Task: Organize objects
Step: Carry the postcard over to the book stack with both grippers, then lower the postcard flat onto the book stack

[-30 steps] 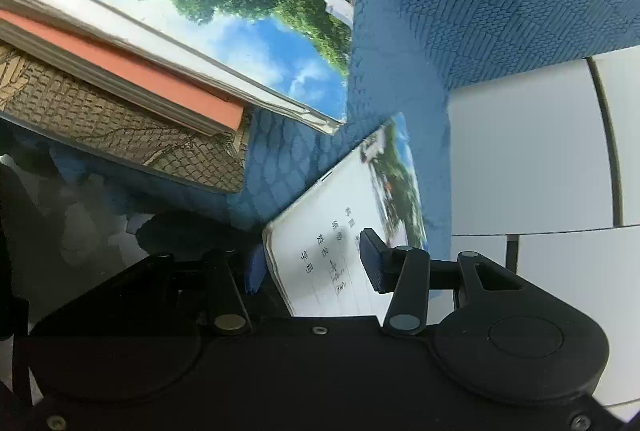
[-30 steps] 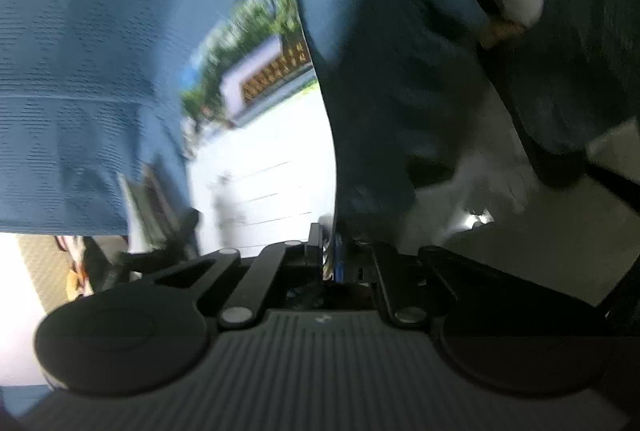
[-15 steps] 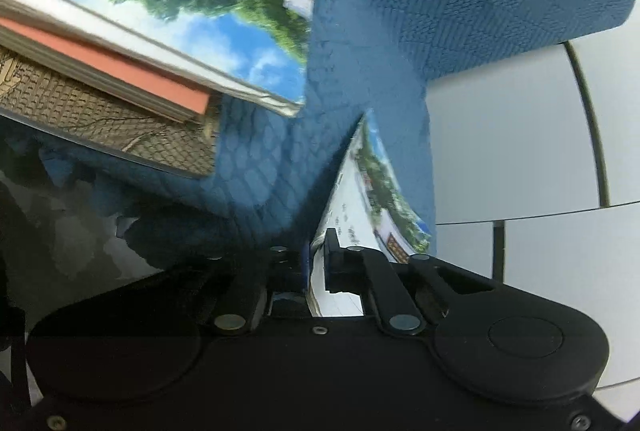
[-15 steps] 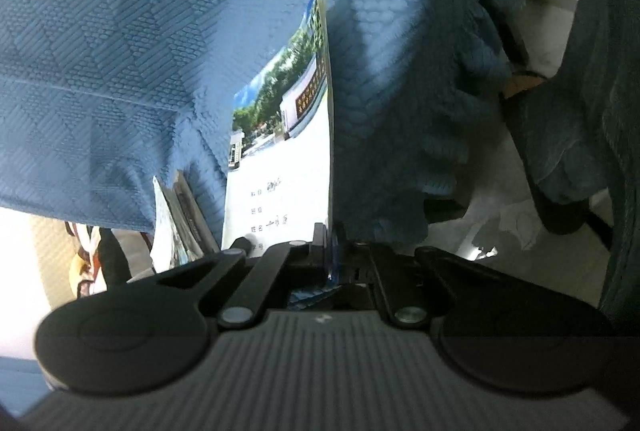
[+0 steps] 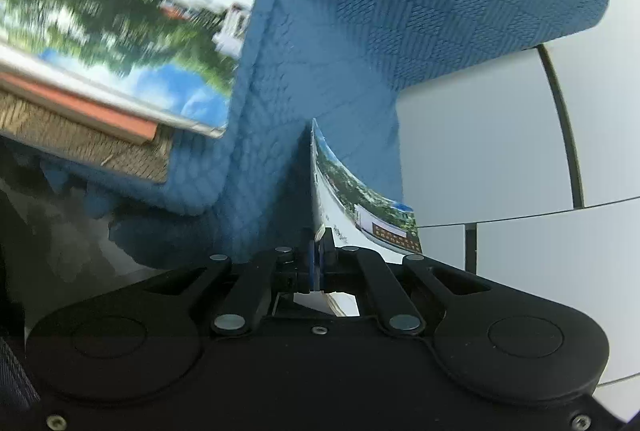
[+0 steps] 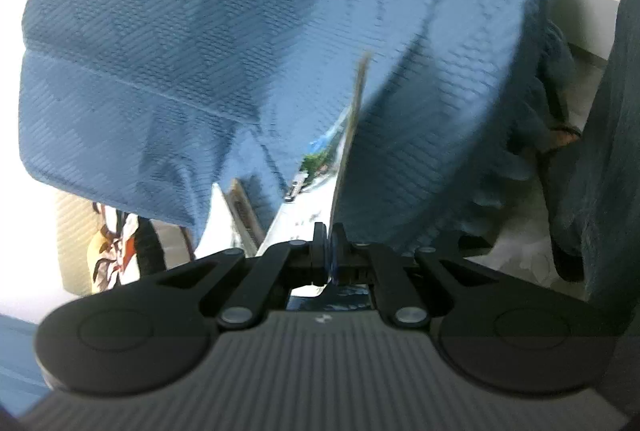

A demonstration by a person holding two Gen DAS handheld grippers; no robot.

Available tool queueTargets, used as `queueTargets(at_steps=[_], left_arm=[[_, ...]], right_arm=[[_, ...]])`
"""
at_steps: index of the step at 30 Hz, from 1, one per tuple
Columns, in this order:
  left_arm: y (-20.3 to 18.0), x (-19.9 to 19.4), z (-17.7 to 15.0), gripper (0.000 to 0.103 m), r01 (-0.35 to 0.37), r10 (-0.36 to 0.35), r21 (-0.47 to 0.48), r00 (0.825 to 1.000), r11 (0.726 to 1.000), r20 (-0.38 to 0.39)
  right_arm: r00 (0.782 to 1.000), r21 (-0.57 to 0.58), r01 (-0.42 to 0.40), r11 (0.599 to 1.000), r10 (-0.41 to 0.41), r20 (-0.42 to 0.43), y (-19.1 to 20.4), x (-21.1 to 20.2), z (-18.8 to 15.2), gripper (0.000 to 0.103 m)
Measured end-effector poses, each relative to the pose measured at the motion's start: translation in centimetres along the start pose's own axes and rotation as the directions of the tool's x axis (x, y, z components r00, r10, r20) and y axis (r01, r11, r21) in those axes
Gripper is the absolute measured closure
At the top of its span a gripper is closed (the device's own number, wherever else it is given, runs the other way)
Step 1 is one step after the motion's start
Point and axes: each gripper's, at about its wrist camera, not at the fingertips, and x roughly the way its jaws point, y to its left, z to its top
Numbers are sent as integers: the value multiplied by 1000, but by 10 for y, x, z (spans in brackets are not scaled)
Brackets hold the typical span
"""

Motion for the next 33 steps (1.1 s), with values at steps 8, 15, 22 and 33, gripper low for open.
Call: queueTargets(at_steps=[8, 15, 22, 33], left_arm=[[-27, -35, 8, 102, 19, -22, 47, 998, 999, 61], [-43, -71, 26, 102, 44, -53, 65, 989, 997, 135], [-51, -109, 54, 101, 31, -50, 89, 975, 996, 216], [-11, -183, 76, 101, 19, -28, 32, 945, 999, 326]], right_arm=[[999, -51, -40, 998, 40, -4, 31, -6, 11, 98], [997, -121, -75, 990, 74, -16, 68, -5, 22, 98], [993, -214, -113, 970, 106, -45, 117, 8, 24, 98], [978, -278, -172, 945, 130, -161, 169, 53, -5, 98]])
